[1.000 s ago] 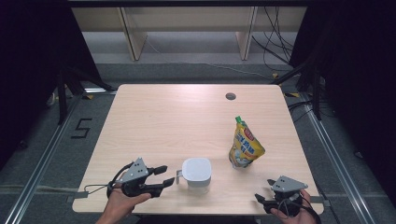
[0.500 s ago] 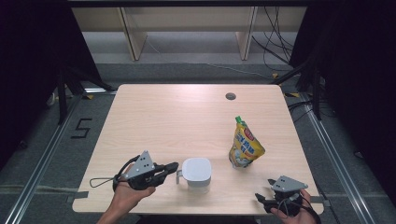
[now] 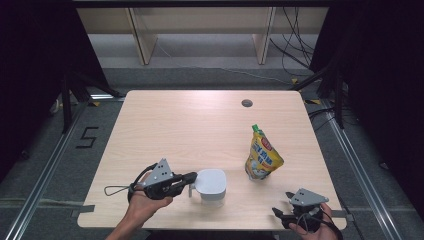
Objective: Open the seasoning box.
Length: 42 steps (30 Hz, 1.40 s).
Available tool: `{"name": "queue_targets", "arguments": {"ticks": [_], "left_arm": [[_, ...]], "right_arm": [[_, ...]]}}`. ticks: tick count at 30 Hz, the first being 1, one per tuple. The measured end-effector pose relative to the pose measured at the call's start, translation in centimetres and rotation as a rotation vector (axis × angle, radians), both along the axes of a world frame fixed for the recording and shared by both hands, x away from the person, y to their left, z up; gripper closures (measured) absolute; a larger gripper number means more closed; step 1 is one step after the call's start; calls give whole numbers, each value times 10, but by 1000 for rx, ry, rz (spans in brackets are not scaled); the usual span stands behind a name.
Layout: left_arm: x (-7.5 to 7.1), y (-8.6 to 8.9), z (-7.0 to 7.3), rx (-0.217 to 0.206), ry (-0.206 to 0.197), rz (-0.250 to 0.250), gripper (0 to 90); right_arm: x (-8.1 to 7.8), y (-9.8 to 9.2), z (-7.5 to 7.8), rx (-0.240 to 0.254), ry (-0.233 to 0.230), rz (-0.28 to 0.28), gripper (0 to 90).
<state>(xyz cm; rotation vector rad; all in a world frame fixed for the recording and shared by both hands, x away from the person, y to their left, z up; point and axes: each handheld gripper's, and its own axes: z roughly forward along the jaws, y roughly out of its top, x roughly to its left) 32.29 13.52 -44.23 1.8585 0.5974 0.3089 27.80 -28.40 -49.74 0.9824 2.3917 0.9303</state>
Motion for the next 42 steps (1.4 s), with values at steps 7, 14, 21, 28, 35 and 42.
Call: {"name": "queue_targets", "arguments": {"ticks": [7, 14, 21, 28, 35, 42], "left_arm": [[0, 0, 0, 9, -4, -4, 864], [1, 1, -1, 4, -9, -14, 856], [0, 2, -1, -5, -1, -6, 849], [-1, 1, -1, -5, -2, -1, 848], [-1, 2, -2, -9, 1, 2, 848], [-1, 4, -3, -2, -7, 2, 847]], "right_arm": [[0, 0, 0, -4, -9, 9, 295], [-1, 3, 3, 17, -20, 9, 290], [-3, 16, 10, 69, -117, 68, 234], [-8, 33, 22, 130, -191, 130, 474], [-3, 49, 23, 205, -178, 157, 630], [1, 63, 30, 232, -249, 196, 728]]}}
